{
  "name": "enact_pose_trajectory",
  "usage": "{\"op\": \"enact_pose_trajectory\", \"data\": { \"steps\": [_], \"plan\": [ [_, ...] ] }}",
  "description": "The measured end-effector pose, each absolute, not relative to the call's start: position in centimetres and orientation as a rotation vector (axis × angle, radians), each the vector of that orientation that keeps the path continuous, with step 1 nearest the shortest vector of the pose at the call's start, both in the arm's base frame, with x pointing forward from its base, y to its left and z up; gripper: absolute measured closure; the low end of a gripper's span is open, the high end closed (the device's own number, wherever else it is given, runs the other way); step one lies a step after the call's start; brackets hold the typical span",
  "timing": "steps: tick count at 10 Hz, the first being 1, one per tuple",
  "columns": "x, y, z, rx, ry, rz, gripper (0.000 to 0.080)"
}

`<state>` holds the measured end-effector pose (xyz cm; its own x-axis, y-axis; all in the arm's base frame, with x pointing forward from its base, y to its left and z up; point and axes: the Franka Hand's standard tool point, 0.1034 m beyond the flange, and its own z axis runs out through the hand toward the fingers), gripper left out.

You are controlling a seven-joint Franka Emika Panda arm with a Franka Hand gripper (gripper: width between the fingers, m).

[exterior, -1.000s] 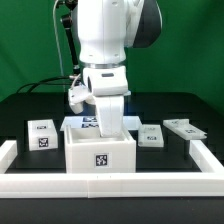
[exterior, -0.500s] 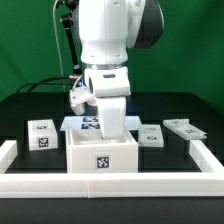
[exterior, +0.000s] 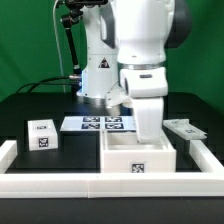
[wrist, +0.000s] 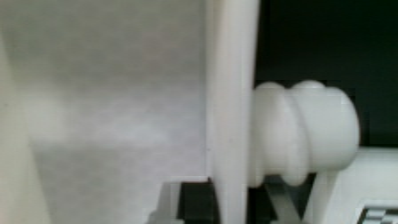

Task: Assemble cabinet

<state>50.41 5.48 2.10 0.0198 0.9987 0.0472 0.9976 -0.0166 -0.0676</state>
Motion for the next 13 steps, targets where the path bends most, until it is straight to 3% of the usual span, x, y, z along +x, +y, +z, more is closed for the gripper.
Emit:
{"op": "enact_pose_trajectory", "data": {
  "steps": [6, 13],
  "plan": [
    [50.9, 10.0, 2.0, -2.211, -2.107, 0.002, 0.0755],
    [52.1, 10.3, 2.0, -2.192, -2.116, 0.000, 0.0755]
  ]
}}
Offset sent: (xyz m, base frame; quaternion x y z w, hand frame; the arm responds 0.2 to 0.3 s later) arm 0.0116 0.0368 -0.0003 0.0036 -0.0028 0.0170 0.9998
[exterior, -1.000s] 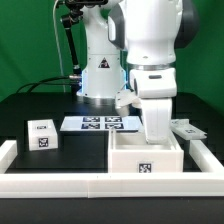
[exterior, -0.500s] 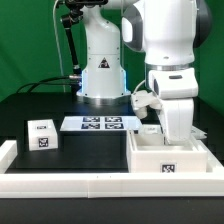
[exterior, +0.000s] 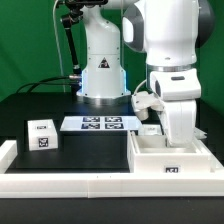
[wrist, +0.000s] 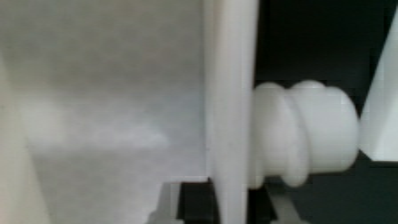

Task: Assemble cabinet

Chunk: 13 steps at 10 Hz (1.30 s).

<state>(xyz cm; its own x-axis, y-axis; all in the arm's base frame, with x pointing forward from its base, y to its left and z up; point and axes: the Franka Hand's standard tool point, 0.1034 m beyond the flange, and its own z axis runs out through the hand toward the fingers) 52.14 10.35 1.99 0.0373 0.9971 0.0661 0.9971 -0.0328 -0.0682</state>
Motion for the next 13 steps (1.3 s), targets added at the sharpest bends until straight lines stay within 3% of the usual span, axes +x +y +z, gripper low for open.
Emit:
{"op": "enact_pose_trajectory", "data": {
  "steps": [3, 4, 6, 7, 9, 12, 13],
  "plan": [
    [52.2, 9.8, 2.4, -2.212, -2.107, -0.011, 0.0755],
    [52.3, 9.7, 2.5, -2.219, -2.102, -0.014, 0.0654],
    [52.1, 9.6, 3.1, -2.234, -2.099, -0.025, 0.0356],
    [52.0, 9.5, 3.5, -2.238, -2.101, -0.026, 0.0356],
    [51.3, 9.5, 4.8, -2.267, -2.089, -0.029, 0.0041],
    [48.8, 9.4, 7.6, -2.336, -2.070, -0.064, 0.0002],
    [48.5, 9.3, 7.5, -2.334, -2.070, -0.059, 0.0002]
  ]
}}
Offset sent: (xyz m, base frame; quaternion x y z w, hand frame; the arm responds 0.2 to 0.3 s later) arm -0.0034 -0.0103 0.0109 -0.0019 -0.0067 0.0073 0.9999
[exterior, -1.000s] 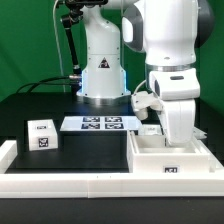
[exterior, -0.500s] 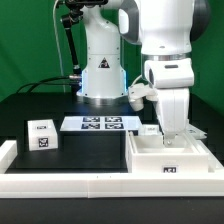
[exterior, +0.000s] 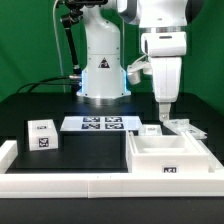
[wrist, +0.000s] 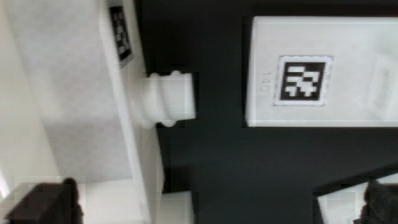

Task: Assemble cabinet

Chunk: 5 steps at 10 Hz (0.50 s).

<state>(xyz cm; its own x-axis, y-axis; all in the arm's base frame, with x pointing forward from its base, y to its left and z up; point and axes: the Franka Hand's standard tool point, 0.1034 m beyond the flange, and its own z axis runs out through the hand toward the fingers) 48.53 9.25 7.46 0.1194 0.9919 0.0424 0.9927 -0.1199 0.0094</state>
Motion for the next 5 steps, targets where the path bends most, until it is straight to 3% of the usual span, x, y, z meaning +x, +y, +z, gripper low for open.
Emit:
{"op": "enact_pose_trajectory", "data": {
  "steps": [5],
  "plan": [
    [47.6, 9.5, 7.1, -2.333, -2.082, -0.097, 0.0002]
  ]
}}
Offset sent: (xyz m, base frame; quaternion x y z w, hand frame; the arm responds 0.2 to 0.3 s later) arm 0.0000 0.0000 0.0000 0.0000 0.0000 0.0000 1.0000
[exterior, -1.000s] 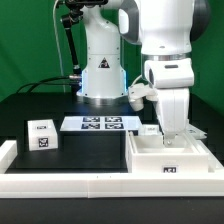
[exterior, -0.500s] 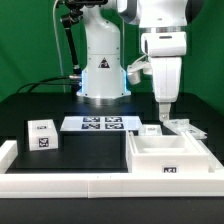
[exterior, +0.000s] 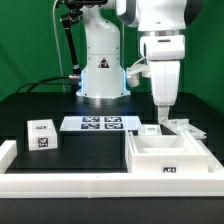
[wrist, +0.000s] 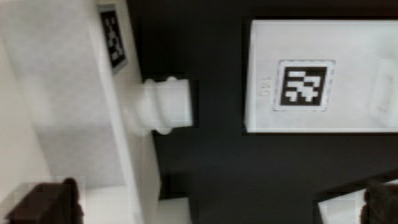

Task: Assemble cabinet

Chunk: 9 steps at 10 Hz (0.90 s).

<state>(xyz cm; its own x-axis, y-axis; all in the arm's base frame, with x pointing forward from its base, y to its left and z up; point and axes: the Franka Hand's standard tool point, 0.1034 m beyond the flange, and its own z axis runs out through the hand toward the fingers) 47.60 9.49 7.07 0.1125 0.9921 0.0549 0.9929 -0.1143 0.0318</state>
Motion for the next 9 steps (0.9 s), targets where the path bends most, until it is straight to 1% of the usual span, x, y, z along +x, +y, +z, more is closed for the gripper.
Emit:
{"op": "enact_pose_trajectory", "data": {
  "steps": [3, 5, 9],
  "plan": [
    [45.0, 11.7, 6.5, -2.246, -2.180, -0.155, 0.0002],
    [44.1, 13.8, 6.0, -2.190, -2.226, -0.141, 0.0002],
    [44.2, 13.0, 5.9, -2.152, -2.266, -0.141, 0.0002]
  ]
}}
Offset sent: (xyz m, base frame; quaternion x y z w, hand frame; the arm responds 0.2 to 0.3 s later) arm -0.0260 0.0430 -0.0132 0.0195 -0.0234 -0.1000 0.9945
